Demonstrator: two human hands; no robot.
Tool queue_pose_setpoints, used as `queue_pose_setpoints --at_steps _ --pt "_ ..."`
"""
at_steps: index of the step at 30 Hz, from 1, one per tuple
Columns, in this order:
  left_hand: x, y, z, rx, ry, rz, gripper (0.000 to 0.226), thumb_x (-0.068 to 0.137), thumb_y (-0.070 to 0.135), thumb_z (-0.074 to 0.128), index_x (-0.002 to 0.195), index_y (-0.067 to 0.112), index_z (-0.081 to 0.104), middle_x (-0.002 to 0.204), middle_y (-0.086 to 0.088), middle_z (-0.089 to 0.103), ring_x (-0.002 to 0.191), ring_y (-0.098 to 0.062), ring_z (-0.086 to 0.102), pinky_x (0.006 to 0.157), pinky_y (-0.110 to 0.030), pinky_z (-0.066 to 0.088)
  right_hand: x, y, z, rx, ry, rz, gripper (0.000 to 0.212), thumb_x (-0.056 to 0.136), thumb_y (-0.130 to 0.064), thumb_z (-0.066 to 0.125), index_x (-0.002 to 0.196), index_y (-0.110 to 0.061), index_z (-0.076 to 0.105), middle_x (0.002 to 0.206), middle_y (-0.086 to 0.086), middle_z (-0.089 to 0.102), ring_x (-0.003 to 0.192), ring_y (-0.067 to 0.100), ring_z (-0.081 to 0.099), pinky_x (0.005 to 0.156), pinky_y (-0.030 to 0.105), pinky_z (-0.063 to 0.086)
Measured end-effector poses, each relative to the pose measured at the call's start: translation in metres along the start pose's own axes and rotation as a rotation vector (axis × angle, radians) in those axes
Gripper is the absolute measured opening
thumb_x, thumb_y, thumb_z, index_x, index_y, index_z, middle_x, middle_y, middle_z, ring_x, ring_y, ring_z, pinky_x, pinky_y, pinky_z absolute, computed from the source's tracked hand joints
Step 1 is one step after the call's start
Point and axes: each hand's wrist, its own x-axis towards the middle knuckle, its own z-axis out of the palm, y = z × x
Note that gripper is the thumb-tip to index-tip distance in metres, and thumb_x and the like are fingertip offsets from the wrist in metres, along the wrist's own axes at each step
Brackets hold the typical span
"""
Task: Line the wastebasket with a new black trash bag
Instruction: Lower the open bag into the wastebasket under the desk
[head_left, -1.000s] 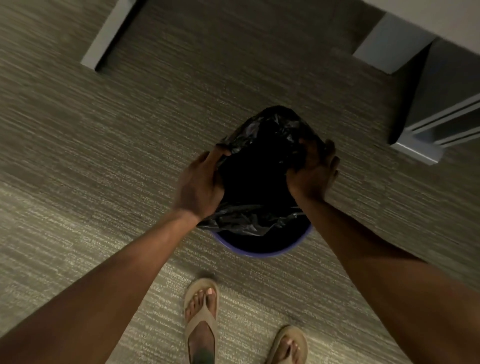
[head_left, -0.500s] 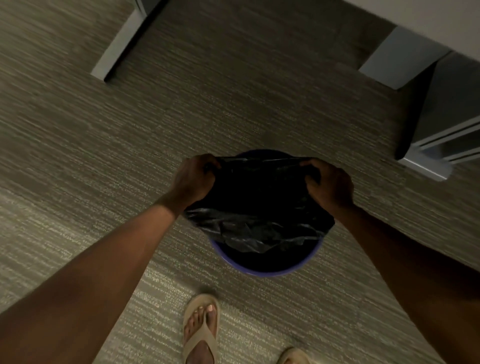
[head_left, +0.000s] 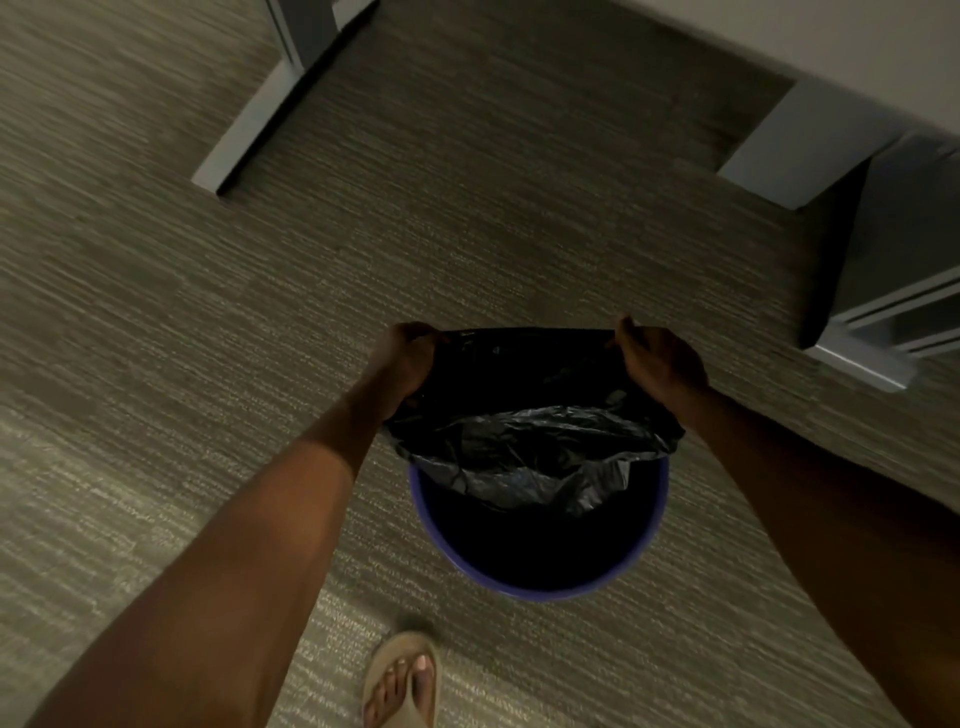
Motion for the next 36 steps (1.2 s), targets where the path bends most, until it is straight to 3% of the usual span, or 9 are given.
queue_pose_setpoints --at_steps 6,10,14,18,24,27,30,33,36 --pt "-0.001 -0.010 -0.003 -0.098 0.044 -0.233 0.025 0.094 0.025 0.059 0.080 0.011 0.074 0.104 -0.022 0.076 0.089 -0.033 0.073 0.082 -0.044 0.061 0.005 0.007 0.008 -0.031 0.006 0.169 0.052 0.103 -0.051 0.048 0.119 -0.009 0.075 0.124 0.021 0.072 0.115 0.039 0.067 0.098 0.041 0.052" --pt "-0.004 -0.036 -0.003 -0.175 -0.080 -0.314 0.043 0.100 0.029 0.058 0.129 -0.002 0.068 0.118 -0.018 0.069 0.084 -0.022 0.064 0.072 -0.027 0.048 -0.001 0.019 0.019 -0.057 0.011 0.279 0.064 0.106 -0.052 0.038 0.125 0.000 0.070 0.133 0.026 0.066 0.123 0.042 0.062 0.104 0.044 0.049" --pt "-0.009 -0.047 0.004 -0.102 0.000 -0.354 0.044 0.091 0.054 0.070 0.080 0.012 0.074 0.105 -0.019 0.076 0.071 -0.021 0.066 0.071 -0.030 0.053 -0.002 0.029 0.024 -0.022 0.019 0.304 0.077 0.106 -0.059 0.030 0.125 0.004 0.070 0.136 0.030 0.063 0.126 0.045 0.059 0.105 0.045 0.046" --pt "-0.017 -0.047 0.003 -0.211 -0.054 -0.310 0.072 0.069 0.092 0.058 0.076 0.023 0.080 0.079 -0.002 0.079 0.078 -0.023 0.076 0.076 -0.034 0.059 -0.006 0.034 0.031 0.024 0.046 0.213 0.078 0.109 -0.056 0.020 0.120 0.003 0.071 0.132 0.032 0.064 0.123 0.045 0.060 0.101 0.043 0.045" --pt "-0.017 -0.063 0.012 -0.369 -0.006 -0.379 0.044 0.090 0.044 0.076 0.107 0.004 0.077 0.106 -0.021 0.077 0.083 -0.028 0.073 0.068 -0.031 0.056 -0.027 0.051 0.040 0.131 0.161 0.111 0.065 0.107 -0.057 0.033 0.109 -0.003 0.070 0.120 0.030 0.066 0.094 0.037 0.066 0.077 0.033 0.039" --pt "-0.025 -0.067 0.017 -0.551 -0.045 -0.478 0.063 0.090 0.052 0.073 0.129 0.004 0.068 0.119 -0.021 0.074 0.098 -0.036 0.073 0.082 -0.044 0.061 -0.054 0.063 0.044 0.306 0.442 0.057 0.042 0.102 -0.050 0.055 0.113 -0.010 0.059 0.127 0.019 0.059 0.073 0.015 0.059 0.061 0.024 0.040" --pt "-0.034 -0.071 0.022 -0.724 0.136 -0.516 0.092 0.087 0.057 0.073 0.160 0.023 0.028 0.138 -0.010 0.057 0.123 -0.040 0.062 0.095 -0.056 0.056 -0.084 0.077 0.046 0.432 0.457 -0.062 0.040 0.099 -0.050 0.061 0.124 -0.020 0.058 0.129 0.003 0.060 0.097 0.018 0.066 0.065 0.021 0.048" --pt "-0.051 -0.080 0.024 -0.820 0.272 -0.329 0.056 0.095 0.041 0.070 0.145 0.031 0.045 0.124 -0.012 0.067 0.101 -0.031 0.070 0.060 -0.037 0.061 -0.106 0.095 0.048 0.465 0.302 -0.117 0.036 0.099 -0.039 0.065 0.131 -0.021 0.065 0.126 -0.002 0.069 0.109 0.013 0.067 0.068 0.008 0.051" --pt "-0.058 -0.094 0.024 -0.537 0.230 -0.012 0.019 0.100 0.027 0.064 0.113 0.018 0.076 0.106 -0.012 0.077 0.102 -0.039 0.073 0.068 -0.040 0.064 -0.118 0.111 0.053 0.469 0.247 -0.080 0.037 0.100 -0.032 0.066 0.135 -0.021 0.068 0.128 -0.002 0.069 0.111 0.013 0.066 0.067 0.006 0.050"
